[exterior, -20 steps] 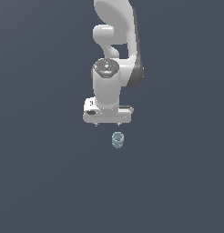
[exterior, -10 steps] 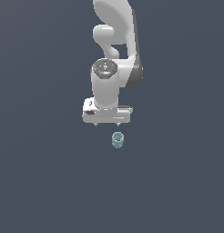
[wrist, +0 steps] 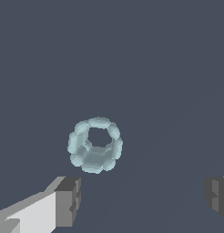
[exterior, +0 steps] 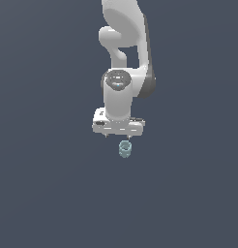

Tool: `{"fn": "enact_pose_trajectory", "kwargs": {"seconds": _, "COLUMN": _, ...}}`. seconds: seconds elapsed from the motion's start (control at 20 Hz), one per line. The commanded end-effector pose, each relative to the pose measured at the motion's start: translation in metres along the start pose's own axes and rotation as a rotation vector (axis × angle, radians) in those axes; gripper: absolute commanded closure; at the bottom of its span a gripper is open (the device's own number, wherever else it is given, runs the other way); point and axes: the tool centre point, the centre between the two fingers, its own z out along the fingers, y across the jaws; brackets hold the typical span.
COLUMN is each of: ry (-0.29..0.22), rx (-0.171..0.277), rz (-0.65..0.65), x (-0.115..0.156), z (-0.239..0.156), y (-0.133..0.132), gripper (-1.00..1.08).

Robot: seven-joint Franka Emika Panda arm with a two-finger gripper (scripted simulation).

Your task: Pick up the object and move it to a goal position.

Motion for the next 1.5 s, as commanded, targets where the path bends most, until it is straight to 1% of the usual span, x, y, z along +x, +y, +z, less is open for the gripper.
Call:
{"fn": "enact_pose_trajectory", "kwargs": {"seconds": 0.0, "ry": 0.004, "rx": 0.003, "rz": 0.033, "x": 0.003, "z": 0.007, "y": -0.009, "gripper": -0.92}}
{"fn": "enact_pose_trajectory", "kwargs": {"seconds": 0.3, "ry": 0.015, "rx": 0.010, "rz": 0.108, "x": 0.010, "z": 0.021, "y": -0.027, "gripper": -0.92}}
{"fn": "enact_pose_trajectory", "kwargs": {"seconds": 0.55, "ry": 0.019, "rx": 0.014, "rz": 0.142, "x": 0.013, "z": 0.028, "y": -0.036, "gripper": -0.92}}
{"fn": "enact_pose_trajectory", "kwargs": {"seconds": 0.95, "ry": 0.019, "rx": 0.015, "rz": 0.146, "x": 0.013, "z": 0.033, "y": -0.038, "gripper": -0.92}}
{"fn": "enact_pose_trajectory", "kwargs": {"seconds": 1.45, "ry": 0.020, "rx": 0.015, "rz": 0.150, "x": 0.013, "z": 0.076, "y": -0.038, "gripper": -0.92}}
